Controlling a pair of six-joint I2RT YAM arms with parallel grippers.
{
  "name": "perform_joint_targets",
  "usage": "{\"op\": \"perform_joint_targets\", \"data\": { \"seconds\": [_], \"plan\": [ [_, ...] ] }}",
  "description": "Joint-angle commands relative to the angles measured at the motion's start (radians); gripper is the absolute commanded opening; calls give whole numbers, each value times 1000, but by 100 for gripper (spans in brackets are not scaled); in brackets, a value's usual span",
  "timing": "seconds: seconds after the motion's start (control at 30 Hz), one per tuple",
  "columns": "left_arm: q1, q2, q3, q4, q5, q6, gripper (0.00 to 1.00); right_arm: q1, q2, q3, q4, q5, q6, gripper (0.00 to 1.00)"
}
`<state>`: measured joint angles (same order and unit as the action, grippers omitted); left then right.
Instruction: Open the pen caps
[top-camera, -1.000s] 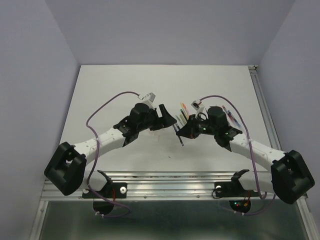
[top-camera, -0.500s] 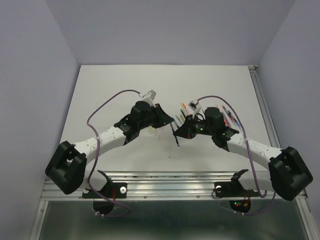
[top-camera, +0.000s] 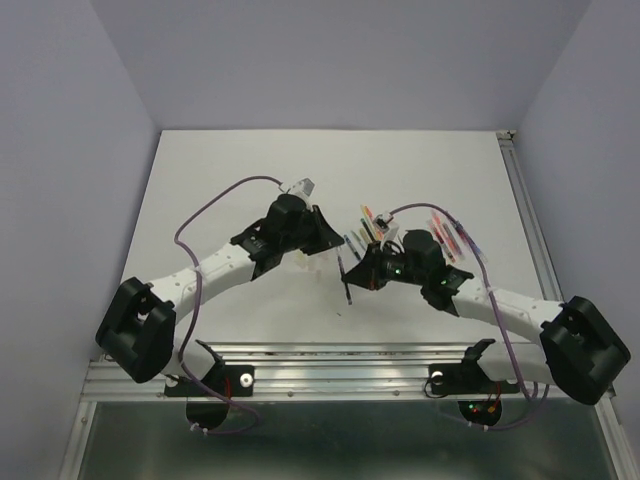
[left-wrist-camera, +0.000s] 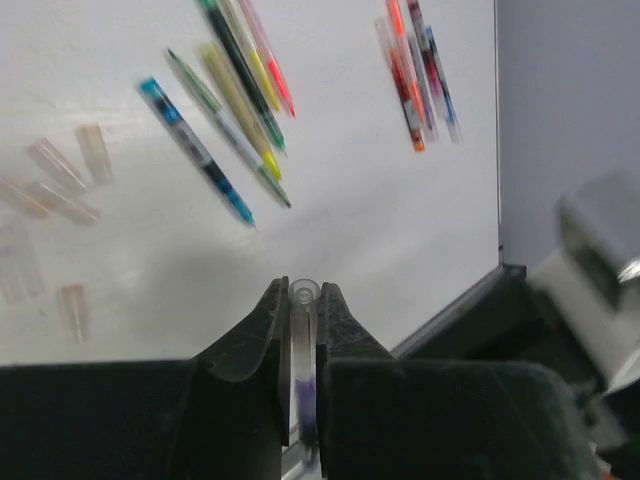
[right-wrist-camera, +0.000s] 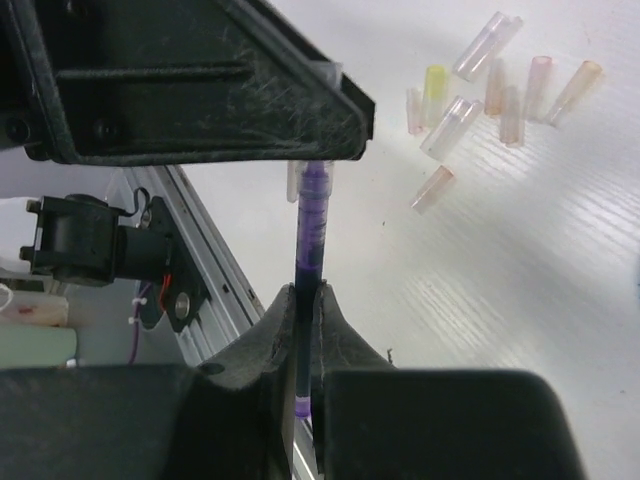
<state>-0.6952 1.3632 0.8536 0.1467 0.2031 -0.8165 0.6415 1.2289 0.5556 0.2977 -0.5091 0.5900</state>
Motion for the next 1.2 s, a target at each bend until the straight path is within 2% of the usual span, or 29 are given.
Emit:
{"op": "perform_joint_targets", "data": {
  "seconds": [0.0, 0.07, 0.2, 0.47, 0.53, 0.7, 0.83, 1.03, 1.13, 1.17],
  "plan": [
    [94, 25, 206, 33, -184, 37, 0, 217, -37, -126, 49, -91, 114, 1],
    [108, 46, 266, 8, -229, 48, 0, 280, -46, -176, 140, -86, 212, 1],
    [129, 48, 285, 1, -252, 54, 0, 305, -72, -184, 176, -53, 223, 1],
    [151, 13, 167, -107, -258, 59, 0, 278, -25, -1, -153, 196, 56, 1],
    [151, -16, 99, -124, -263, 59, 0, 232, 12, 55, -230, 289, 6, 1],
    [149, -76, -52, -145, -263, 76, 0, 211, 131, 217, -406, 558, -131, 1],
    [149, -108, -126, -145, -280, 68, 1, 178, 230, 303, -414, 593, -214, 1],
    [149, -56, -174, -130, -237, 76, 1, 123, 391, 438, -453, 667, -309, 1],
    [148, -27, -185, -98, -211, 74, 3, 106, 432, 486, -462, 672, -340, 1],
    [146, -20, -186, -95, -209, 74, 7, 95, 457, 497, -462, 667, -343, 1]
  ]
}}
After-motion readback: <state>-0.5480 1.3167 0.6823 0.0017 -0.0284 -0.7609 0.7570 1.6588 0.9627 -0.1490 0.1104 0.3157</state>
